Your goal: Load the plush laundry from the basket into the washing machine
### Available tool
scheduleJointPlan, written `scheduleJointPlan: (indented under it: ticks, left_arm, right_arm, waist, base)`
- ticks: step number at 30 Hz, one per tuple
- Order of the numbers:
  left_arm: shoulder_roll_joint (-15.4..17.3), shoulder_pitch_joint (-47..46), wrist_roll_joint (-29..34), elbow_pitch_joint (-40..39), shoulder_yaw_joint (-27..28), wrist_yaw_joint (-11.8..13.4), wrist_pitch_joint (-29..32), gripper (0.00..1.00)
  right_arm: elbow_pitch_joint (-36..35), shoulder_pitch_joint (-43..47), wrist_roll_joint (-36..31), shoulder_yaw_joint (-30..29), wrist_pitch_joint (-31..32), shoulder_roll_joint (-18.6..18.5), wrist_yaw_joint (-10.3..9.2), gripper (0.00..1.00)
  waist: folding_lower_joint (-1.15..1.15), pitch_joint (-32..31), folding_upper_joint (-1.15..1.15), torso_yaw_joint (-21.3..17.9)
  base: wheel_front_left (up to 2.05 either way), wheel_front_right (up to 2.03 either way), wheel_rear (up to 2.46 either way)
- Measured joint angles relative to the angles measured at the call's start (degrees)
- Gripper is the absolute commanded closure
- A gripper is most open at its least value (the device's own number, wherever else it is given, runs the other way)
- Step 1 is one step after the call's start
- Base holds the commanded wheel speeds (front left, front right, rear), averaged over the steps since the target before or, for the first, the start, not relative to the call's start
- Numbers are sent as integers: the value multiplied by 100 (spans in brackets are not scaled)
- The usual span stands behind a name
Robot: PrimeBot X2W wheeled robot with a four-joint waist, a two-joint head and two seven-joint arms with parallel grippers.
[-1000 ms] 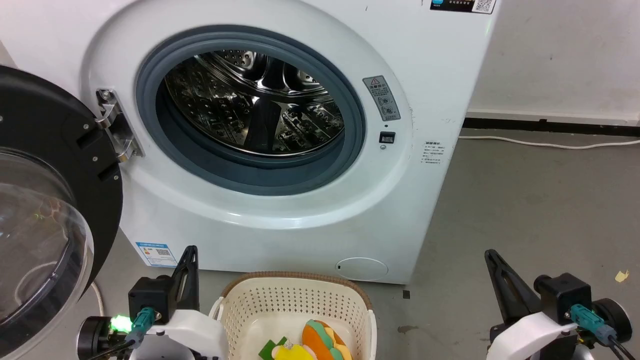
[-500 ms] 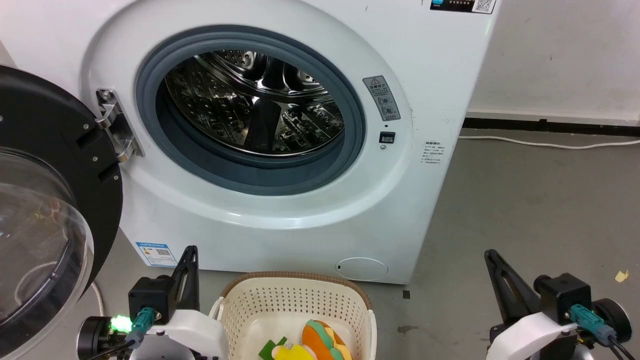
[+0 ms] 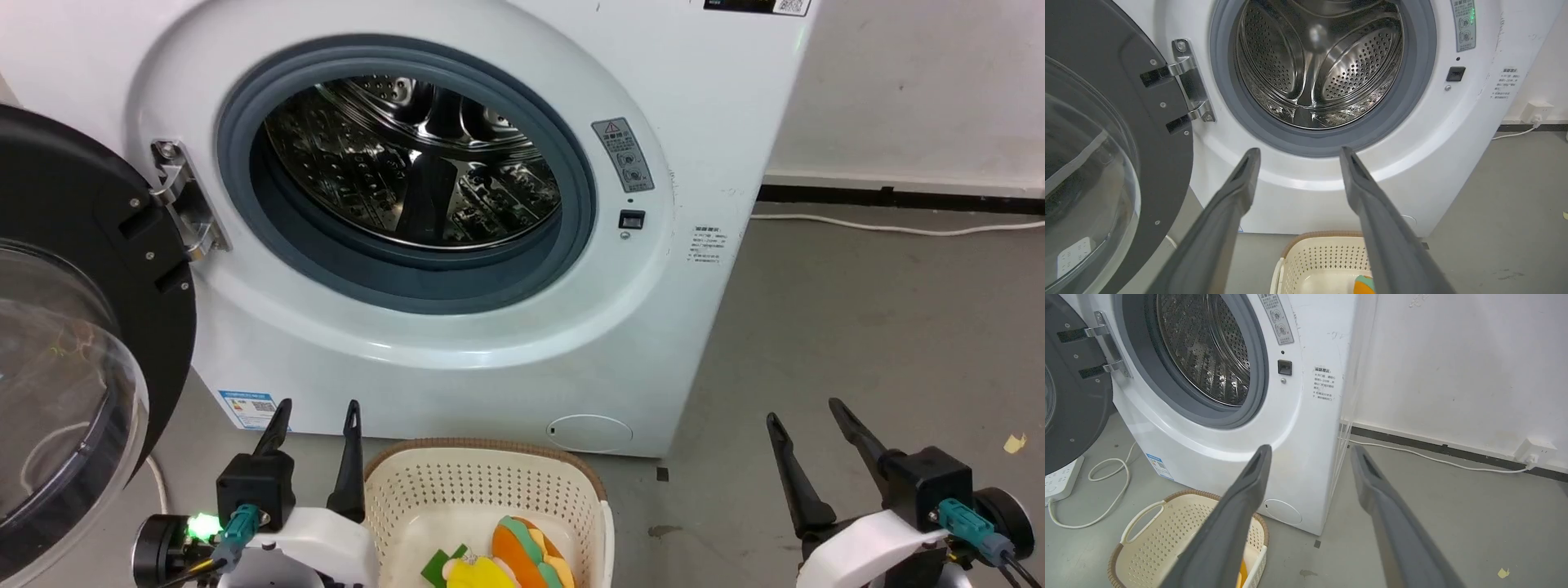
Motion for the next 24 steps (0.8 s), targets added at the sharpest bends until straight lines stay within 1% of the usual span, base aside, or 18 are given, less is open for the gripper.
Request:
scheduleJointPlan:
  ticks: [12, 17, 18, 24]
  left_arm:
    - [25, -121, 1, 101, -152, 9, -158, 0]
    - [54, -268, 2, 297, -222, -13, -214, 0]
    - [80, -336, 8, 399, -248, -55, -243, 0]
    - [148, -539, 5, 720, -322, -113, -292, 0]
  right_arm:
    - [-51, -8, 158, -69, -134, 0, 0, 0]
    - [-77, -92, 242, -86, -186, 0, 0, 0]
    - [-90, -142, 261, -92, -226, 0, 0, 0]
    - [-103, -199, 356, -108, -281, 0, 0, 0]
  waist:
    - [0, 349, 0, -143]
    - [1, 567, 0, -232]
    - [1, 656, 0, -272]
    - [1, 892, 0, -380]
  base:
    - [0, 0, 0]
    - [0, 0, 0]
    - [0, 0, 0]
    - [0, 0, 0]
